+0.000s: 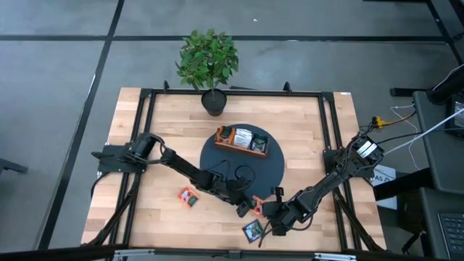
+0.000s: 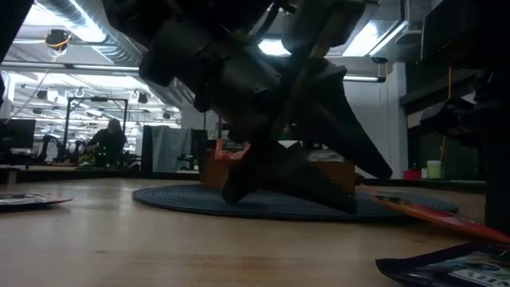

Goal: Pick & Place Tea
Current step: Put the orange tea bag into the left side of the wooden organizer

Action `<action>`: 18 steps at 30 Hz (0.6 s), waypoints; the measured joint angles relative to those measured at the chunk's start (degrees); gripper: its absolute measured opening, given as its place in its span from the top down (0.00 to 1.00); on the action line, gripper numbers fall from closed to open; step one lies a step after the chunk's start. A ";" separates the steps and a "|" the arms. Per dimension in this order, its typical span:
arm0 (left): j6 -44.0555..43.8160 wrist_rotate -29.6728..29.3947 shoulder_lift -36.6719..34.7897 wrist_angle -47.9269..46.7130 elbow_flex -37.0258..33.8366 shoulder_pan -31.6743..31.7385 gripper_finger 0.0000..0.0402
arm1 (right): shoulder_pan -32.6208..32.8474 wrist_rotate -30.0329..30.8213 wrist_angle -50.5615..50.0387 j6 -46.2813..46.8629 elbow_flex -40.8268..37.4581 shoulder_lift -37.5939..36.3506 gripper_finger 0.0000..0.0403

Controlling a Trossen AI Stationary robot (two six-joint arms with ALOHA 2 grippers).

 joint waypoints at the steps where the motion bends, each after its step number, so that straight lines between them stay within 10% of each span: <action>1: 0.04 0.30 0.03 -0.07 0.17 0.02 0.58 | 0.00 0.00 0.07 -0.01 -0.02 0.00 1.00; 18: 1.50 3.25 1.21 -0.29 2.14 0.06 0.68 | 0.04 0.04 0.29 -0.10 -0.02 0.00 1.00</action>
